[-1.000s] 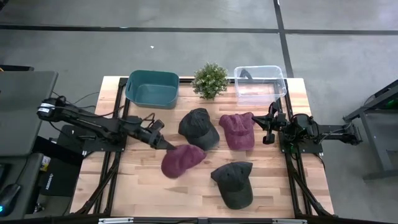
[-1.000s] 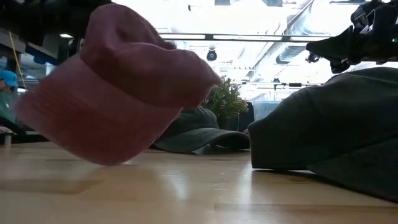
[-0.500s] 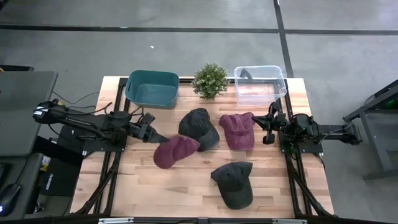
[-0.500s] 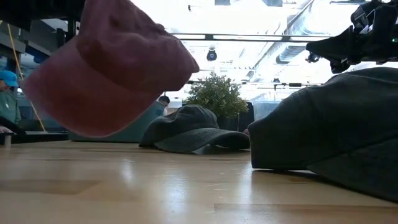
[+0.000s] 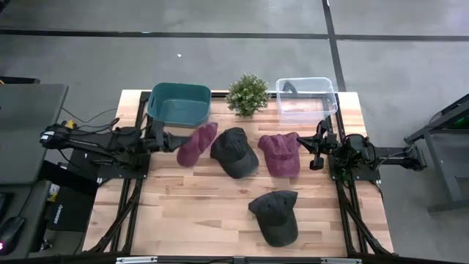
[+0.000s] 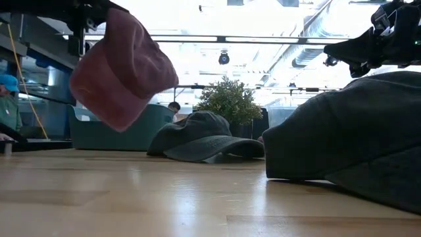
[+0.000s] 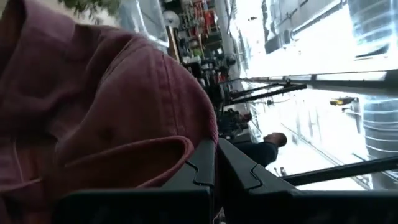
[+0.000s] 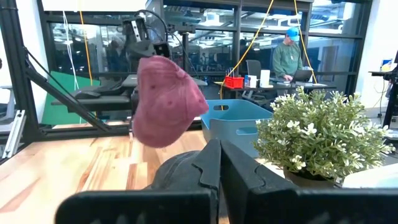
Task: Pick & Place hat
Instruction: Put the bottom dark red cap into the blue bin
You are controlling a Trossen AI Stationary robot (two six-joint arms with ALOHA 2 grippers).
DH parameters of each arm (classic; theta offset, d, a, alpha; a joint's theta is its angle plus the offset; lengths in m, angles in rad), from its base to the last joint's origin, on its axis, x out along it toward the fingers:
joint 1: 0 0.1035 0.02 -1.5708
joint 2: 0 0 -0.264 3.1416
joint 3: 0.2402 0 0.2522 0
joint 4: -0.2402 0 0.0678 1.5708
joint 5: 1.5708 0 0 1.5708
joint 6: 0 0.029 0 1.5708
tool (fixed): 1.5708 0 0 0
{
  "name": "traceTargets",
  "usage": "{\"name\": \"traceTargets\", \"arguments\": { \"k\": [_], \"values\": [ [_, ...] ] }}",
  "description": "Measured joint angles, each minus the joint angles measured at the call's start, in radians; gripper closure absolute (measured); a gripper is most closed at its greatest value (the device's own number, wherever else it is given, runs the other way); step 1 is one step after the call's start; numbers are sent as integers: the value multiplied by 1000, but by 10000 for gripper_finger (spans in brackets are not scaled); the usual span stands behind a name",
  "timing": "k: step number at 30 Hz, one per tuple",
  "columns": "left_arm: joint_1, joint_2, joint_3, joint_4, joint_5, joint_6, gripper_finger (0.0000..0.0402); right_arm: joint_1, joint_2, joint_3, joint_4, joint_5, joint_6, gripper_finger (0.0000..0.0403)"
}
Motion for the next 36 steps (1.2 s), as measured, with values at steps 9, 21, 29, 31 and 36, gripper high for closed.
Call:
{"name": "traceTargets", "arguments": {
  "k": [9, 21, 29, 31, 36],
  "values": [
    [0, -11, 223, -175, -162, 220, 401, 0, 0, 0, 0, 0, 0, 402],
    [0, -3, 364, -199, -498, 562, 401, 0, 0, 0, 0, 0, 0, 402],
    [0, 54, 431, -181, -664, 784, 401, 0, 0, 0, 0, 0, 0, 402],
    [1, 87, 447, -131, -744, 848, 401, 0, 0, 0, 0, 0, 0, 402],
    [1, 182, 463, 34, -914, 1095, 401, 0, 0, 0, 0, 0, 0, 402]
  ]
}}
